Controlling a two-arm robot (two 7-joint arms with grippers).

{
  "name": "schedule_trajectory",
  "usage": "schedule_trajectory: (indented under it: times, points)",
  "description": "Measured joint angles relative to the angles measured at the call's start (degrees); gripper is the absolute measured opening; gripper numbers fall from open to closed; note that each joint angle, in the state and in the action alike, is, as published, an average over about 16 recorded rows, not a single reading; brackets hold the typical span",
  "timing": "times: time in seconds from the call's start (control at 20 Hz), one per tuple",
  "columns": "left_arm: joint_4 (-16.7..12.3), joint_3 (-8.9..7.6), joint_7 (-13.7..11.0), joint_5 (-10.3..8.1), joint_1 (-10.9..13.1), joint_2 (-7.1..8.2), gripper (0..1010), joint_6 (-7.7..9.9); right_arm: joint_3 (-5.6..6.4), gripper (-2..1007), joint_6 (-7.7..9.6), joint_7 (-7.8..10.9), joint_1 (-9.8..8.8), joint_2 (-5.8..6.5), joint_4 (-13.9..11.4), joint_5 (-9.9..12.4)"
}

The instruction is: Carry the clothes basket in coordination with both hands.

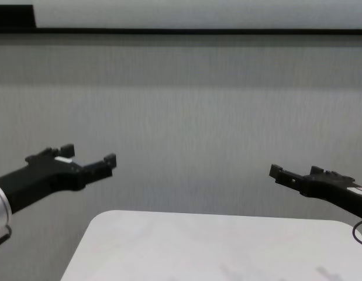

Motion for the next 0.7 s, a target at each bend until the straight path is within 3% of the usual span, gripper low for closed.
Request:
schedule_trajectory:
  times: [0.7]
  points:
    - [4.0,0.45,-0.8,-0.66,-1.3,-1.07,1002,-3.35,1.72,1000,-2.7,2.52,1.06,-1.67,4.5,2.3]
